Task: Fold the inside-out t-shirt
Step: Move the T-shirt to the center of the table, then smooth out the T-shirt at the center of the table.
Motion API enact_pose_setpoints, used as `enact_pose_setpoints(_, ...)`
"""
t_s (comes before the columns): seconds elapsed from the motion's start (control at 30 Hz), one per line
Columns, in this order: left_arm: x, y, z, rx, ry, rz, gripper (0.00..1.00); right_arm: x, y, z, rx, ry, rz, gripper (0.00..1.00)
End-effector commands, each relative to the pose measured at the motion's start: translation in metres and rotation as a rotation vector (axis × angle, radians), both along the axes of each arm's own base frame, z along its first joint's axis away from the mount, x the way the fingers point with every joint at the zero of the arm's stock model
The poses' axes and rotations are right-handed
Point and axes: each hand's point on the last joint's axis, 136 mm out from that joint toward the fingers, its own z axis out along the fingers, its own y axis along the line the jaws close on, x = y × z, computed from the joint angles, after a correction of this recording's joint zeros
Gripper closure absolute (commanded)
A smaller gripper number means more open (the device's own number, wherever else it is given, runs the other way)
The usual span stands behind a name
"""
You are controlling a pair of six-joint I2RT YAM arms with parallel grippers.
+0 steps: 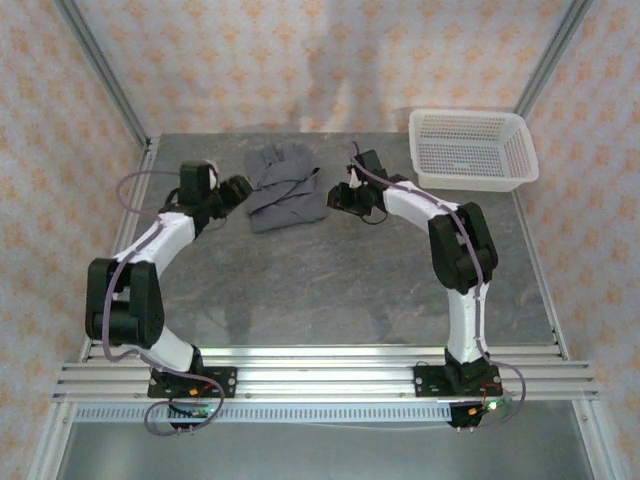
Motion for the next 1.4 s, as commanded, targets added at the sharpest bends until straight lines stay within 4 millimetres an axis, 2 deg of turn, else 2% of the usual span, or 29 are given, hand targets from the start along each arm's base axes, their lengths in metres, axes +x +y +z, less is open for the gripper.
enact_pose_setpoints(0.0,-0.011,-0.013,-0.048,0.018,0.095,-0.044,0.43,0.016,0.017,-0.004,0.056,-0.044,0.022,0.55)
enact_pose_setpoints(0.17,0.005,-0.025,-0.065,-0.007,0.085,-0.063,0.48,0.029,0.032,-0.015,0.1,-0.028,0.025,0.56)
enact_pose_setpoints(0.27,0.014,-0.031,-0.072,-0.024,0.087,-0.074,0.49,0.031,0.042,-0.02,0.126,-0.011,0.032,0.59)
enact_pose_setpoints(0.33,0.017,-0.033,-0.074,-0.035,0.082,-0.067,0.53,0.03,0.046,-0.026,0.136,0.009,0.037,0.62)
enact_pose_setpoints(0.4,0.017,-0.033,-0.08,-0.043,0.098,-0.06,0.63,0.027,0.049,-0.034,0.139,0.03,0.034,0.69)
enact_pose_setpoints(0.43,0.017,-0.033,-0.081,-0.045,0.102,-0.059,0.71,0.026,0.049,-0.037,0.14,0.04,0.029,0.76)
enact_pose_setpoints(0.5,0.011,-0.034,-0.083,-0.051,0.114,-0.059,0.95,0.021,0.048,-0.038,0.142,0.054,0.019,0.93)
enact_pose_setpoints(0.53,0.006,-0.034,-0.084,-0.051,0.122,-0.062,1.0,0.019,0.045,-0.037,0.136,0.054,0.01,0.98)
enact_pose_setpoints(0.63,-0.023,-0.035,-0.086,-0.046,0.153,-0.094,1.0,0.001,0.027,-0.032,0.1,0.04,-0.021,1.0)
enact_pose_setpoints(0.67,-0.038,-0.036,-0.09,-0.04,0.175,-0.108,1.0,-0.009,0.021,-0.033,0.095,0.044,-0.031,1.0)
enact_pose_setpoints(0.77,-0.084,-0.043,-0.102,-0.045,0.232,-0.155,1.0,-0.051,0.003,-0.038,0.094,0.073,-0.045,1.0)
enact_pose_setpoints(0.87,-0.128,-0.062,-0.107,-0.049,0.27,-0.208,0.98,-0.101,-0.013,-0.047,0.068,0.119,-0.042,1.0)
enact_pose_setpoints(0.93,-0.149,-0.072,-0.103,-0.04,0.278,-0.231,0.8,-0.127,-0.017,-0.048,0.059,0.142,-0.025,1.0)
enact_pose_setpoints(1.0,-0.162,-0.075,-0.093,-0.02,0.272,-0.229,0.6,-0.142,-0.019,-0.04,0.05,0.149,-0.01,0.83)
enact_pose_setpoints(1.07,-0.163,-0.07,-0.077,-0.004,0.241,-0.205,0.5,-0.143,-0.023,-0.025,0.042,0.123,-0.017,0.71)
enact_pose_setpoints(1.1,-0.161,-0.064,-0.067,0.024,0.22,-0.189,0.49,-0.139,-0.027,-0.016,0.027,0.095,-0.029,0.67)
enact_pose_setpoints(1.2,-0.149,-0.052,-0.045,0.094,0.158,-0.148,0.49,-0.123,-0.022,0.007,0.043,0.017,-0.027,0.66)
enact_pose_setpoints(1.37,-0.124,-0.053,-0.045,0.113,0.149,-0.119,0.49,-0.091,0.0,0.024,0.117,-0.046,-0.025,0.65)
